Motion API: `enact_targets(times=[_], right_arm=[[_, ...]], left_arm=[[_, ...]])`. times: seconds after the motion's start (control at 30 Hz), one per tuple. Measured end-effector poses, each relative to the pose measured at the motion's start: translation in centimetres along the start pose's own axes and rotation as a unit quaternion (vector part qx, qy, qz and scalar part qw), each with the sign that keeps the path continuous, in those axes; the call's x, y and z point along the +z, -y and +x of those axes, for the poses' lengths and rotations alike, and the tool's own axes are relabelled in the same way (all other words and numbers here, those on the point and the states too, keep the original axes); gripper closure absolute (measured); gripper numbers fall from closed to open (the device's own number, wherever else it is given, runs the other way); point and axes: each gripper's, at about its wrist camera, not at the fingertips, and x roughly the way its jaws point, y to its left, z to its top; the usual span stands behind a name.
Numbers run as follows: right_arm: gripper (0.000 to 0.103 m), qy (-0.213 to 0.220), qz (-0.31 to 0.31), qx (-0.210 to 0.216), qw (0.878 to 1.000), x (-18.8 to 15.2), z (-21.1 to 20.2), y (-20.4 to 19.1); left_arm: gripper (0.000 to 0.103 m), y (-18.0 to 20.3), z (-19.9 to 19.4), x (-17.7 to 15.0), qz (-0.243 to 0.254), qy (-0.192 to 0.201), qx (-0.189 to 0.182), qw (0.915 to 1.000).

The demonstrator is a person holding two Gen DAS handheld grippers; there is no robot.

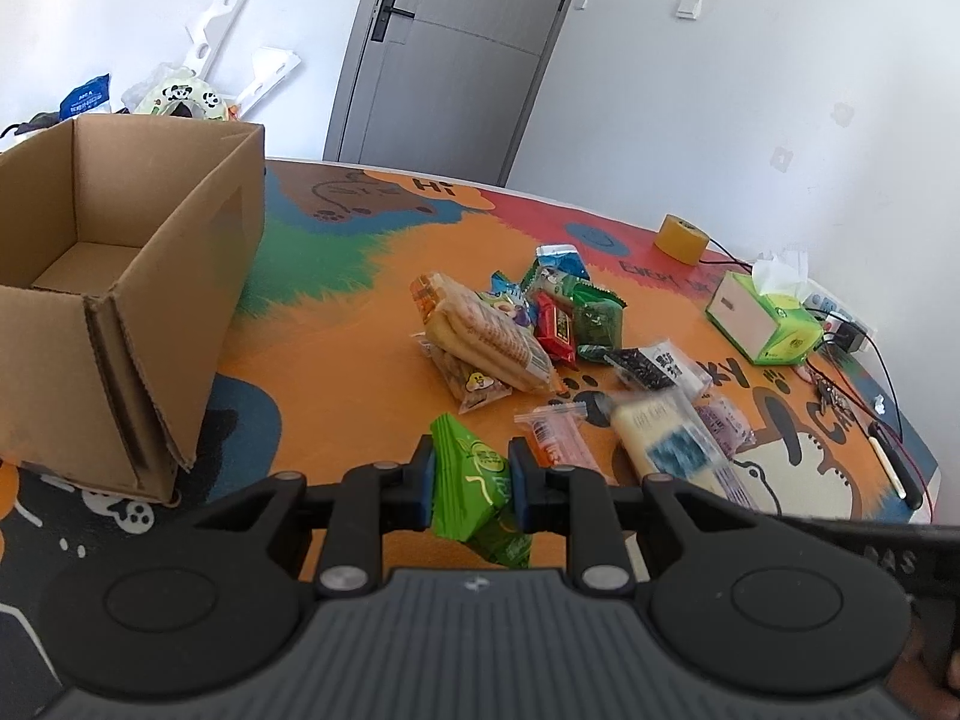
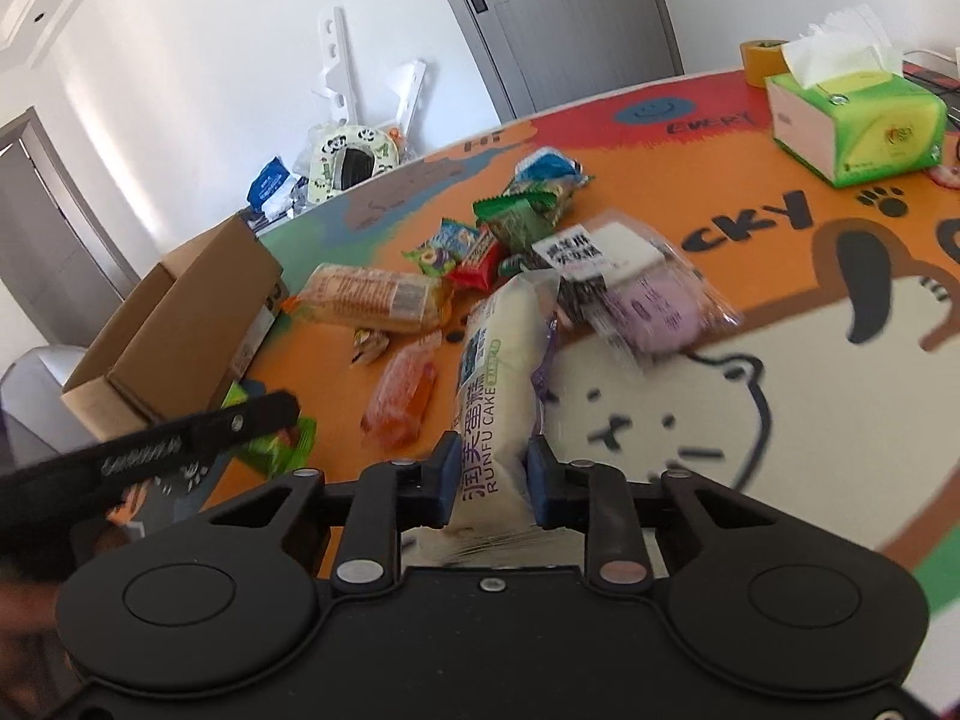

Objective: Organize snacks
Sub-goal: 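Close left gripper on green snack while right gripper grasps white Rongfu cake bag, then carry green snack with left gripper while right gripper carries cake bag toward box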

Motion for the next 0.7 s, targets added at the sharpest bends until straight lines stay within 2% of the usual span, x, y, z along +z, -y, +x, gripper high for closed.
enact_targets(times=[0.3, 0.5, 0.57, 0.67, 0.7], right_arm=[[0.072, 0.004, -0.011, -0.018, 1.000, -0.2, -0.1, -0.1], [0.057, 0.003, -0.008, -0.023, 1.000, 0.4, 1.6, -0.2], [0.055, 0.003, -0.011, -0.026, 1.000, 0.4, 2.3, -0.3], [0.056, 0.013, -0.034, -0.033, 0.999, 0.4, 3.0, -0.9], [0.066, 0.013, -0.039, -0.039, 0.998, 0.5, 3.2, -1.1]], left_arm=[[0.080, 0.2, -0.7, 0.0, 0.001, 0.007, -0.001, 1.0000], [0.080, -0.2, -0.8, -0.1, -0.001, 0.005, 0.003, 1.0000], [0.080, -0.4, -0.6, -0.1, -0.003, 0.001, 0.006, 1.0000], [0.080, -0.6, -0.6, 0.0, -0.004, 0.001, 0.008, 1.0000], [0.080, -0.7, -0.6, 0.0, -0.005, 0.001, 0.009, 0.9999]])
